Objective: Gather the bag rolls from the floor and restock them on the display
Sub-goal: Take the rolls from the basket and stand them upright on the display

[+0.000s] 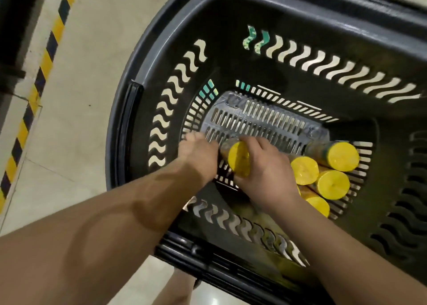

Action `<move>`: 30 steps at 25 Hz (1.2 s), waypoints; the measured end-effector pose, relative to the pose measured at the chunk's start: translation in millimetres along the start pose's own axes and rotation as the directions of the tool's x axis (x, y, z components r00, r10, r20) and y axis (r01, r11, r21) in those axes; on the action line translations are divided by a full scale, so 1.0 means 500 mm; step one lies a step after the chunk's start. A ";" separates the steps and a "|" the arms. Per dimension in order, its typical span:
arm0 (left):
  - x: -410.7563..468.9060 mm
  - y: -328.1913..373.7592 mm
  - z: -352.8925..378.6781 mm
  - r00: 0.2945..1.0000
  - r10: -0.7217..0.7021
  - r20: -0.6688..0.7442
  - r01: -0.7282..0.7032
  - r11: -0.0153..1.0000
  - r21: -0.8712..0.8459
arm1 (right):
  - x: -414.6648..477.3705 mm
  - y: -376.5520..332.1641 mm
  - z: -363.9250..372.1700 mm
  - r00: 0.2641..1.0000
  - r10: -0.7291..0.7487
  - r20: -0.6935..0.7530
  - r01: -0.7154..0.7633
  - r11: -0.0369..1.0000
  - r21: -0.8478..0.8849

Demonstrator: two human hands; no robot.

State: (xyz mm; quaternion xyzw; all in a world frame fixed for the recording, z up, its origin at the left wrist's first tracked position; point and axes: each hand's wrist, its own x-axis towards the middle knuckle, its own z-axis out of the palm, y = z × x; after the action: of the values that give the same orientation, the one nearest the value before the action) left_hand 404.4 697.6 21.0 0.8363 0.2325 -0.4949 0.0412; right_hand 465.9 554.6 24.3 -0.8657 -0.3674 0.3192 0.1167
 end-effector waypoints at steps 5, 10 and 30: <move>0.060 0.020 0.055 0.999 -0.029 0.031 0.024 0.991 0.134 | -0.018 0.040 -0.043 0.993 0.071 -0.093 -0.064 0.995 0.076; -0.010 -0.008 -0.001 0.978 0.001 -0.211 -0.040 0.983 -0.180 | -0.047 0.059 -0.113 0.992 0.086 -0.089 -0.066 0.975 0.211; -1.281 -0.201 -0.855 0.414 0.007 -0.910 -0.910 0.012 -0.413 | -0.710 -0.449 -1.323 0.715 -0.064 -0.696 0.496 0.748 0.441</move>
State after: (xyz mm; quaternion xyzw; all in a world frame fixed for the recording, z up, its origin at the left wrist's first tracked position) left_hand 449.5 691.9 796.2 0.7555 0.1269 0.1766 0.6179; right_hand 575.4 481.8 796.9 -0.7664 -0.3180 0.0796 0.5525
